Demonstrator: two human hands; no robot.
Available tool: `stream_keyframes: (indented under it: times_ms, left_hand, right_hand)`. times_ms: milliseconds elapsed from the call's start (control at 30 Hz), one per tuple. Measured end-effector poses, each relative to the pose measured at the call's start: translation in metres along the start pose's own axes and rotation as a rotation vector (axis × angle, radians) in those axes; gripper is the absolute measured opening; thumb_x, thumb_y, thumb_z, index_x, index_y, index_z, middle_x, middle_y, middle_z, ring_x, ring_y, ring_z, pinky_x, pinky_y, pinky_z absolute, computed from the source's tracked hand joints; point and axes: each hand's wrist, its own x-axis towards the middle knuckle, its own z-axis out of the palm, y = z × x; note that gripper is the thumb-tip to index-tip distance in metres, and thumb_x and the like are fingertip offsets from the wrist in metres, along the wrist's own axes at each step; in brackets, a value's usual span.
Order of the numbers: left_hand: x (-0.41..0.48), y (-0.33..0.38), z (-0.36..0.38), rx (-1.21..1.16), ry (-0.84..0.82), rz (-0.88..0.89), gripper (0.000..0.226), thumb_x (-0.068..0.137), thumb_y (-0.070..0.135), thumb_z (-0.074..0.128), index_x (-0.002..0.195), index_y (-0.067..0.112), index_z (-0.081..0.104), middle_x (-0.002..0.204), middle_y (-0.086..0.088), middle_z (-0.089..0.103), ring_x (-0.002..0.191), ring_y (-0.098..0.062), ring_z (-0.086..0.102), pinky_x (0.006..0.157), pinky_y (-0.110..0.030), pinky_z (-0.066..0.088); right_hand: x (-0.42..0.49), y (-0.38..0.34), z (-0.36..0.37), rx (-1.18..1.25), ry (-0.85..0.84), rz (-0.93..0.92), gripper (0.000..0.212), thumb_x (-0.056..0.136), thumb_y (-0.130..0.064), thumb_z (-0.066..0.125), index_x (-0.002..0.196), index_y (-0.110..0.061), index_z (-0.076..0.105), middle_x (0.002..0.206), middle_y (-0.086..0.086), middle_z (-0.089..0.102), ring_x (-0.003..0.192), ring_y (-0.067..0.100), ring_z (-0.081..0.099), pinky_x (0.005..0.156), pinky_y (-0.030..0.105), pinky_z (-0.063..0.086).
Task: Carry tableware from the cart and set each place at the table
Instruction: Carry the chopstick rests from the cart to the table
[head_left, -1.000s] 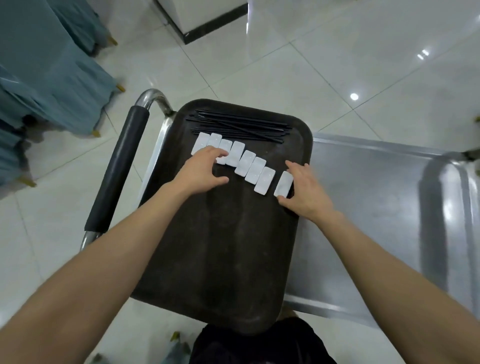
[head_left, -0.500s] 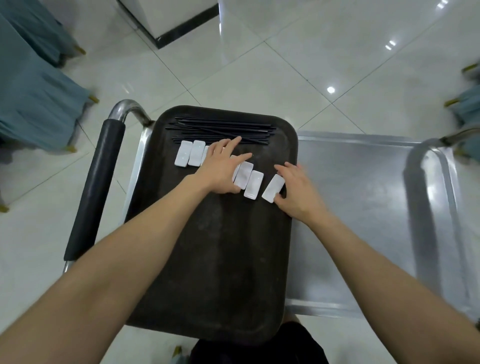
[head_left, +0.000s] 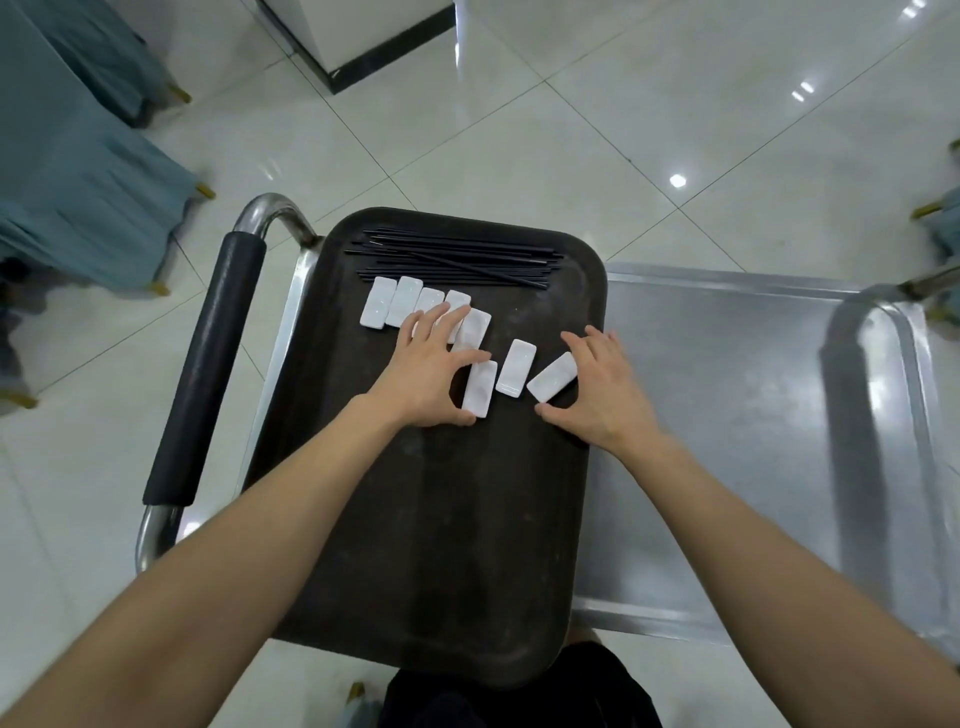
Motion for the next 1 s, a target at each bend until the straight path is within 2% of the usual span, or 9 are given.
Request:
stream_keyframes:
  times_ms: [133,233,400,567,700,767,900,1000]
  left_hand:
    - [-0.022,-0.002,0.005,0.005,0.017,-0.029,0.09,0.066,0.081,0.076,0.148,0.05,0.054,0.177,-0.002,0.0,0.162,-0.028,-0.012,0.127,-0.052,-0.012]
    - [-0.033,-0.006,0.004,0.004,0.004,-0.063,0.089,0.066,0.079,0.079,0.147,0.051,0.055,0.176,-0.001,-0.004,0.162,-0.028,-0.015,0.126,-0.052,-0.012]
    - [-0.048,-0.012,0.002,-0.031,-0.036,-0.127,0.102,0.064,0.078,0.082,0.155,0.053,0.042,0.176,0.003,-0.01,0.161,-0.025,-0.019,0.121,-0.046,-0.019]
    - [-0.066,-0.023,-0.007,-0.113,0.0,-0.239,0.114,0.06,0.079,0.085,0.158,0.051,0.035,0.176,0.008,-0.009,0.161,-0.021,-0.016,0.122,-0.045,-0.013]
    - [-0.078,-0.033,-0.015,-0.148,-0.014,-0.294,0.115,0.059,0.076,0.087,0.158,0.049,0.036,0.176,0.007,-0.008,0.162,-0.023,-0.015,0.128,-0.052,-0.004]
    - [-0.083,-0.037,-0.017,-0.156,-0.003,-0.305,0.115,0.059,0.076,0.088,0.158,0.047,0.037,0.176,0.007,-0.007,0.161,-0.021,-0.014,0.128,-0.051,-0.003]
    - [-0.087,-0.045,-0.018,-0.166,-0.011,-0.331,0.117,0.059,0.075,0.089,0.159,0.046,0.034,0.176,0.008,-0.007,0.162,-0.023,-0.013,0.129,-0.053,-0.001]
    - [-0.084,-0.051,-0.016,-0.17,-0.005,-0.347,0.121,0.057,0.076,0.089,0.16,0.046,0.032,0.176,0.008,-0.007,0.162,-0.024,-0.013,0.129,-0.052,0.0]
  right_hand:
    - [0.0,-0.003,0.002,-0.053,0.011,0.024,0.11,0.078,-0.062,0.083,0.162,-0.014,0.031,0.167,0.01,0.035,0.16,0.027,0.017,0.133,0.042,0.008]
    - [0.004,-0.006,0.005,-0.051,0.001,0.062,0.113,0.076,-0.066,0.083,0.163,-0.017,0.029,0.169,0.008,0.032,0.161,0.028,0.018,0.132,0.045,0.012]
    - [0.002,-0.011,0.008,-0.028,-0.012,0.015,0.105,0.082,-0.051,0.081,0.163,-0.015,0.025,0.169,0.008,0.031,0.16,0.029,0.02,0.132,0.05,0.013]
    - [-0.006,-0.039,0.01,0.024,0.022,-0.174,0.099,0.084,-0.038,0.08,0.164,-0.016,0.025,0.169,0.005,0.032,0.16,0.023,0.019,0.132,0.05,0.004]
    - [-0.003,-0.073,0.019,0.076,-0.089,-0.291,0.102,0.085,-0.038,0.08,0.166,-0.021,0.021,0.172,0.002,0.026,0.162,0.024,0.016,0.133,0.048,0.008]
    - [0.0,-0.086,0.024,0.093,-0.128,-0.338,0.103,0.084,-0.036,0.081,0.166,-0.018,0.021,0.171,0.005,0.028,0.161,0.026,0.019,0.133,0.046,0.009]
    - [0.005,-0.097,0.039,0.057,-0.211,-0.334,0.109,0.081,-0.042,0.084,0.165,-0.02,0.018,0.172,0.004,0.026,0.161,0.026,0.017,0.131,0.05,0.018]
    - [0.005,-0.098,0.043,0.048,-0.232,-0.32,0.109,0.081,-0.045,0.083,0.166,-0.02,0.018,0.173,0.005,0.022,0.162,0.026,0.013,0.132,0.049,0.017]
